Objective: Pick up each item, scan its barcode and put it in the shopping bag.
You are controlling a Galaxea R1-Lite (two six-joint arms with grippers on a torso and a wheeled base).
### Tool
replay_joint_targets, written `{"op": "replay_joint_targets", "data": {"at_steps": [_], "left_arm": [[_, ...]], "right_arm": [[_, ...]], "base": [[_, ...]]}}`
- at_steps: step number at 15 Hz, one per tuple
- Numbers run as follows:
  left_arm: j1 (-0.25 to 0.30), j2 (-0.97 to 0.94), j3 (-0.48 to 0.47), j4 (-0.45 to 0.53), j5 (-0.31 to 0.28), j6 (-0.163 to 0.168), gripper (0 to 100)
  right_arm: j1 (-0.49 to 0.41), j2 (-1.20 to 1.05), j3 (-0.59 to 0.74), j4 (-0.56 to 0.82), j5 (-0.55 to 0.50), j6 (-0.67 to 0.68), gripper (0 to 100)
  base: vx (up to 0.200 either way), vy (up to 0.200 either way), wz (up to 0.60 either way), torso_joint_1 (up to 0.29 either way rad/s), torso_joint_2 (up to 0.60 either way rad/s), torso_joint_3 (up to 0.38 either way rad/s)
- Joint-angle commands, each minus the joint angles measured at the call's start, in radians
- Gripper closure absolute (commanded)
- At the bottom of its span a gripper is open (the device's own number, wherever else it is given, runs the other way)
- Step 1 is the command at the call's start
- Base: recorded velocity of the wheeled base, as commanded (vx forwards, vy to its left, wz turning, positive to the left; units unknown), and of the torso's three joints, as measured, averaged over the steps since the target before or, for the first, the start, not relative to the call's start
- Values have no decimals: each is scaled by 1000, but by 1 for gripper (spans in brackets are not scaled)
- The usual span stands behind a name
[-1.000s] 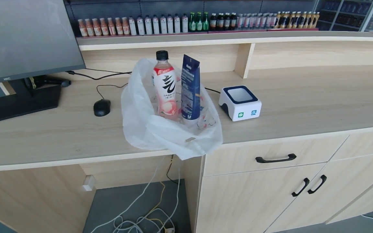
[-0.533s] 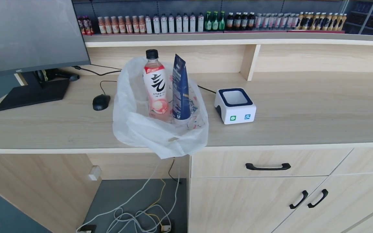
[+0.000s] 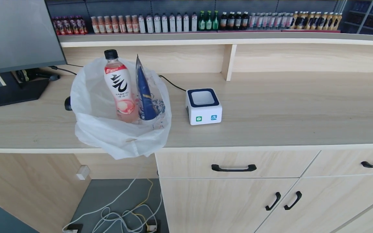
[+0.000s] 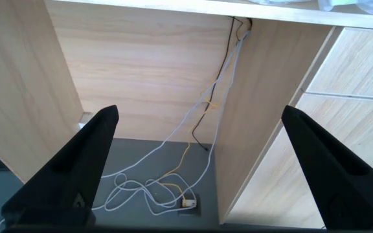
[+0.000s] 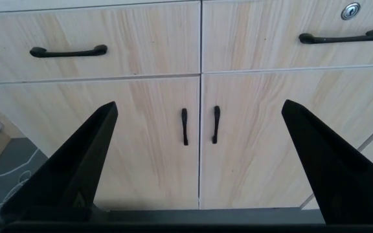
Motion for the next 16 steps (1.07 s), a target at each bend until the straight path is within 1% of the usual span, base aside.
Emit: {"op": "replay_joint_targets", "data": {"at_steps": [1, 5, 9, 16], "left_arm": [[0, 0, 0, 0, 0, 1, 0], [0, 0, 0, 0, 0, 4, 0], [0, 0, 0, 0, 0, 1, 0], [0, 0, 0, 0, 0, 1, 0]], "right_arm": [[0, 1, 0, 0, 0, 0, 0], [1, 1, 0, 0, 0, -2, 0], [1, 1, 0, 0, 0, 0, 0], [0, 1, 0, 0, 0, 0, 0]], "base": [[0, 0, 0, 0, 0, 0], [0, 0, 0, 0, 0, 0], [200, 0, 0, -10, 1, 4], [0, 0, 0, 0, 0, 0]]}}
